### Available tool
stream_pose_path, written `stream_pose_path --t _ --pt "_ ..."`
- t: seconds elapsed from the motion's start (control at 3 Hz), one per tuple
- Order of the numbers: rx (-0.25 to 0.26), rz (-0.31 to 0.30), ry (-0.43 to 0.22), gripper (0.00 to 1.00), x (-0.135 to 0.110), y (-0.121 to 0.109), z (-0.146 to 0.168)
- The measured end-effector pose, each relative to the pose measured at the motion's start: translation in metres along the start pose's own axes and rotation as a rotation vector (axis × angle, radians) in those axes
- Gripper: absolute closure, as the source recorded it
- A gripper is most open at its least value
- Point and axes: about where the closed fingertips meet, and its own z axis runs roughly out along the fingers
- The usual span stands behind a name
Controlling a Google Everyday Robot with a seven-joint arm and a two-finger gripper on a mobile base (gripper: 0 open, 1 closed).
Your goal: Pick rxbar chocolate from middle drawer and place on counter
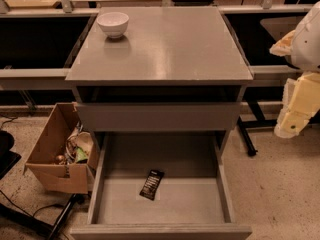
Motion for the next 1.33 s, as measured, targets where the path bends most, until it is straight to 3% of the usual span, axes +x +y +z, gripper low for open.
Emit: stream_pose_path --t 0.33,0.67,1.0,1.33 --pt "0.009 -0.002 -0.005 0.00 -0.001 0.000 -0.001" --pt "-0.009 0.007 -0.065 0.00 -0.007 0.013 0.029" --pt "-0.037 0.013 -0.086 0.00 0.002 0.039 0.124" --pt "-0.044 -0.081 -0.088 0.00 0.004 0.054 0.195"
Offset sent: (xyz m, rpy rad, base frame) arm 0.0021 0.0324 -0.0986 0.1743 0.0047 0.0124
